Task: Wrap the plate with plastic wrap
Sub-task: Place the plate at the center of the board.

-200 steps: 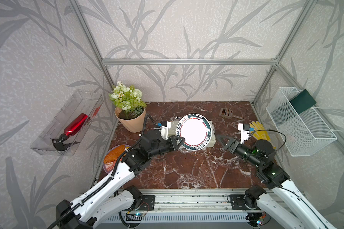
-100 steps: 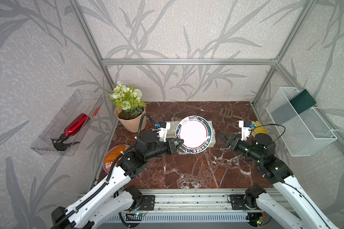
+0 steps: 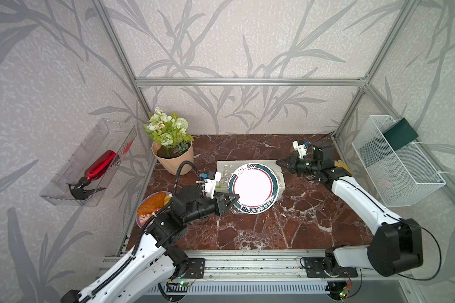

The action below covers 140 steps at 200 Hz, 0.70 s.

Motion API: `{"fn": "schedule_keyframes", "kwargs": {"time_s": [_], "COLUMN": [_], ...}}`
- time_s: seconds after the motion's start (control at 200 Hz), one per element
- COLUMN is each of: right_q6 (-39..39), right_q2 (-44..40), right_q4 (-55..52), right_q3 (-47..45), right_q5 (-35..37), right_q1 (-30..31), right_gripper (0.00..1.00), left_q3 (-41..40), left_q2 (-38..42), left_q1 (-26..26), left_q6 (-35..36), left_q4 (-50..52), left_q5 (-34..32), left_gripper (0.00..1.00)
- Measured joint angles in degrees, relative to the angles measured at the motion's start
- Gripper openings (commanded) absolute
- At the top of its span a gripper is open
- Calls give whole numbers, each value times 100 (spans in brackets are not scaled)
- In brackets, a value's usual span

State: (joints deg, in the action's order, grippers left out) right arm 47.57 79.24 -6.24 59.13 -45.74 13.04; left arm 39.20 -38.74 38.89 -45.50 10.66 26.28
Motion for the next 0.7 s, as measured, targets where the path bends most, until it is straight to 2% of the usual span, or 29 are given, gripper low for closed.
{"fn": "schedule_keyframes", "kwargs": {"time_s": [0.145, 0.19, 0.215, 0.255, 0.305, 0.365, 0.535, 0.63, 0.7], "right_q6": [44, 39, 15, -72, -214, -348, -197, 188, 546], "right_q2": [35, 39, 39, 28, -72, -350, -1392, -1480, -1300], "right_q4": [70, 66, 35, -48, -260, -507, -1095, -1272, -1392], "right_q3": [-245, -291, -302, -302, -310, -391, -485, -461, -461], "right_q5": [-433, -509, -535, -522, -369, -55, 684, 745, 667], "right_q1": [131, 203, 234, 271, 306, 260, -81, -87, -50], "right_gripper": [4, 13, 24, 33, 39, 42, 41, 45, 53], "left_q3": [-33, -33, -31, -22, 9, 61, 238, 269, 269], "left_q2": [37, 15, -2, -42, -90, -140, -186, -190, -190], "left_q1": [0, 0, 0, 0, 0, 0, 0, 0, 0], "left_q6": [22, 50, 57, 79, 94, 94, 74, 76, 85], "left_q4": [-9, -22, -33, -39, -39, -33, 22, 37, 50], "left_q5": [7, 20, 28, 48, 68, 79, 101, 116, 118], "left_gripper": [0, 0, 0, 0, 0, 0, 0, 0, 0]}}
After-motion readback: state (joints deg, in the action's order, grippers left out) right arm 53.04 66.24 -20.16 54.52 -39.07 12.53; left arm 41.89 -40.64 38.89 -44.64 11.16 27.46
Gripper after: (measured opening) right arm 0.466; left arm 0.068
